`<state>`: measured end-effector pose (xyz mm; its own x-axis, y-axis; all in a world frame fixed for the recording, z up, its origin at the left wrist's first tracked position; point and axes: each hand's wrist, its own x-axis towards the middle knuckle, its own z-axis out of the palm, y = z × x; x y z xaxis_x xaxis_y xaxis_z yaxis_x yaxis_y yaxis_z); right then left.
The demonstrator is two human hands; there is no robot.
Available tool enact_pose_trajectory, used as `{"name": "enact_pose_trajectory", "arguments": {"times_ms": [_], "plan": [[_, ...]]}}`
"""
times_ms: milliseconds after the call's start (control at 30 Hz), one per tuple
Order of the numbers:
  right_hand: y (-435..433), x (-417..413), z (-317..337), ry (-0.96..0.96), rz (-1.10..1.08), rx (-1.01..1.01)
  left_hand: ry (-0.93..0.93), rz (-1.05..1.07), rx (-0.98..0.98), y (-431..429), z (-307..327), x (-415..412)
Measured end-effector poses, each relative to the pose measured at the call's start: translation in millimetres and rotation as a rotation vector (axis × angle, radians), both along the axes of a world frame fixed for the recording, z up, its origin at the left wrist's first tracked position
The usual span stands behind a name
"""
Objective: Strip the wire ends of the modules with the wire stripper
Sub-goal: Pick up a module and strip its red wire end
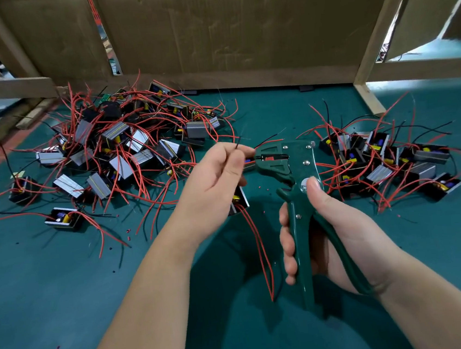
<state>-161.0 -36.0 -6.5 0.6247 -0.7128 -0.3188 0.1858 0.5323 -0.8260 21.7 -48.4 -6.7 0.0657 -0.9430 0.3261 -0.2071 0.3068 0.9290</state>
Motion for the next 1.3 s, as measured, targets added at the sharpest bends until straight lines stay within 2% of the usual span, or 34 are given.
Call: {"name": "enact_pose_trajectory", "arguments": {"times_ms": [100, 167, 233, 333, 400, 533, 667, 900, 1300], "plan": [[0.7, 5.0, -2.4, 0.062, -0.129, -0.008, 0.124, -0.031, 0.039, 0.7, 0.4, -3.0], [-0.1, 9.1, -3.2, 0.078, -0.170, 0.011, 0.056, -0.049, 0.067, -0.1, -0.9, -4.6], [-1.1, 10.7, -2.1, -0.016, -0.165, 0.066, -0.016, -0.046, 0.110, -1.1, -1.8, -4.7], [-7.9, 0.7, 1.5, -0.203, -0.210, 0.071, -0.037, -0.011, 0.072, -2.5, 0.8, 1.4], [-11.2, -8.1, 5.1, -0.224, -0.168, 0.068, -0.113, 0.047, 0.070, -2.7, 1.4, 7.5], [-10.0, -11.8, 4.8, -0.183, 0.052, 0.073, -0.347, 0.082, 0.031, -2.5, -2.5, 11.8], [-5.6, -6.0, -0.3, -0.187, 0.167, 0.086, -0.447, 0.080, -0.016, -2.9, -7.6, 11.7], [-5.6, -4.2, -2.4, -0.209, 0.189, 0.084, -0.583, 0.133, -0.104, -2.7, -8.0, 12.5], [-2.5, -2.3, -3.1, -0.068, 0.128, 0.034, -0.713, 0.204, -0.165, -2.8, -7.5, 10.3]]}}
